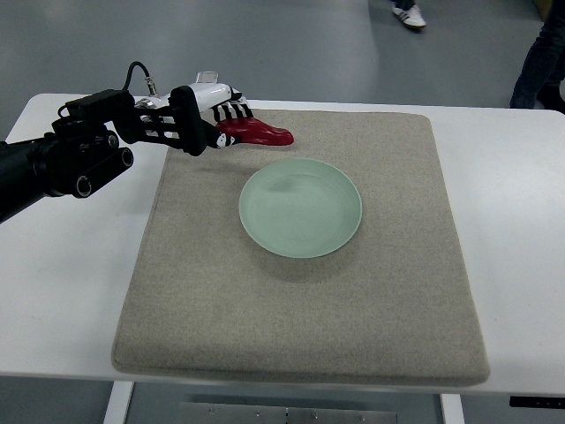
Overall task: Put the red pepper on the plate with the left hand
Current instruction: 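Lift the red pepper and carry it over the green plate, then open the left hand to release the pepper onto the plate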
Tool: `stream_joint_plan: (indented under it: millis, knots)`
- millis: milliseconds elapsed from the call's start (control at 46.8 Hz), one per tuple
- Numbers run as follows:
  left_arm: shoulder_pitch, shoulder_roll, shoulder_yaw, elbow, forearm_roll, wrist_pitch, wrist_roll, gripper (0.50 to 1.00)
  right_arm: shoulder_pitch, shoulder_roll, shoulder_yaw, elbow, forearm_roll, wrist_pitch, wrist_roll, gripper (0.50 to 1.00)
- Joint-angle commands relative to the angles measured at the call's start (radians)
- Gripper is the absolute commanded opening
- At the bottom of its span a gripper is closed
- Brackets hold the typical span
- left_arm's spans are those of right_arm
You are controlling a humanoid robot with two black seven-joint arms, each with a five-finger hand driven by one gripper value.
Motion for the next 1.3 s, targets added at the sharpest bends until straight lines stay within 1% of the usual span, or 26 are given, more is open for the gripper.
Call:
stream_joint_plan:
  millis: [0,150,256,470,876,1282]
  knots:
    - [-0.008,0.001,0.0,-0.034,0.002,0.0,-0.034,0.5,0.0,0.0,-0.001,0.0,0.0,0.0,0.0,0.932]
    - [-0.019,0.002,0.0,-0.126,0.058,-0.002,-0.065,0.5,0.0,0.0,0.0,0.0,0.0,0.0,0.0,0.932]
    - [-0.017,0.001,0.0,-0.183,0.133,-0.002,-0.065,0.5,0.0,0.0,-0.001,0.0,0.0,0.0,0.0,0.932]
    - [-0.008,-0.002,0.0,-0.232,0.212,-0.005,-0.065,0.5,0.0,0.0,0.0,0.0,0.0,0.0,0.0,0.932]
    - [-0.003,-0.012,0.023,-0.241,0.269,-0.013,-0.065,0.5,0.0,0.0,0.0,0.0,0.0,0.0,0.0,0.932]
    - [0.011,-0.018,0.02,-0.24,0.267,-0.005,-0.065,0.5,0.0,0.0,0.0,0.0,0.0,0.0,0.0,0.932]
